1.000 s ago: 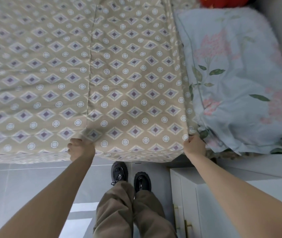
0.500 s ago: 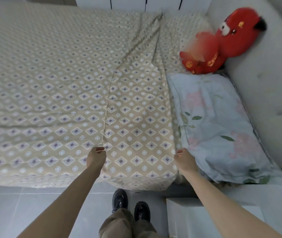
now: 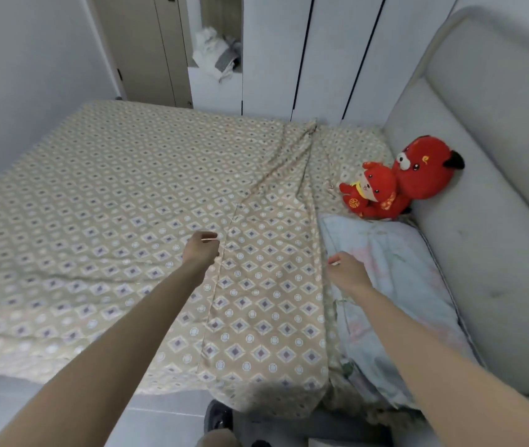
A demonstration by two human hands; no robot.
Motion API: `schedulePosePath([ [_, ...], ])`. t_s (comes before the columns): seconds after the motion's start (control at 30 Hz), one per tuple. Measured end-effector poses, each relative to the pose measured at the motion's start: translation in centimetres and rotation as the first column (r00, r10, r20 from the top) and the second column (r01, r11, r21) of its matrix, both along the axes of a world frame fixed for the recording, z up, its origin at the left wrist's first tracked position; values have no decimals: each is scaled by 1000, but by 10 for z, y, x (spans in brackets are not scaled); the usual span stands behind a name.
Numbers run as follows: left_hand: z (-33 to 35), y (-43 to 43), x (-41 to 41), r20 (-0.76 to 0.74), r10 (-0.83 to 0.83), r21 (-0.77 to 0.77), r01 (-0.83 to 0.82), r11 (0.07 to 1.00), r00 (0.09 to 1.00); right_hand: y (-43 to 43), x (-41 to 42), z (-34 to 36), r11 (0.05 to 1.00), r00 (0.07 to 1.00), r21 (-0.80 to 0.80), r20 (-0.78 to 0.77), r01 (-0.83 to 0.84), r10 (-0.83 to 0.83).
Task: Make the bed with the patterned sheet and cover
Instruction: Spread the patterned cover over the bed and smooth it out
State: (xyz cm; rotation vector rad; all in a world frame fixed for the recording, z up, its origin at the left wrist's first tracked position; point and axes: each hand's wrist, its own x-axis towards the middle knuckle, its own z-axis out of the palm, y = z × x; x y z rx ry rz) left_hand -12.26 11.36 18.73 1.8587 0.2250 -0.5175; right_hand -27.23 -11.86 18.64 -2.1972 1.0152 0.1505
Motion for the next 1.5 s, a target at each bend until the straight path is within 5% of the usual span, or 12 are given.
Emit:
schedulePosePath([
  [0.37, 82, 27, 81, 85, -117, -78, 124, 989, 990, 30, 95, 57, 996, 994, 76, 104, -36, 28],
  [0.7, 163, 140, 62, 343, 81, -211, -7, 977, 936, 146, 155, 149, 879, 803, 211, 536, -427, 261],
  [0.9, 197, 264, 23, 421, 366, -249, -282, 926, 830, 280, 187, 189, 654, 617, 189, 590, -733, 521],
  [1.17, 208, 459, -1, 477, 575, -221, -543, 810, 665, 491, 235, 194, 409, 376, 107, 646, -906, 665],
  [1.33, 215, 607, 20, 488, 640, -214, -629, 747, 594, 646, 271, 184, 328, 331, 135, 664, -935, 670],
  [1.5, 225, 730, 57, 463, 633, -176, -635, 752, 620, 772, 316, 195, 352, 369, 171, 679, -920, 635],
])
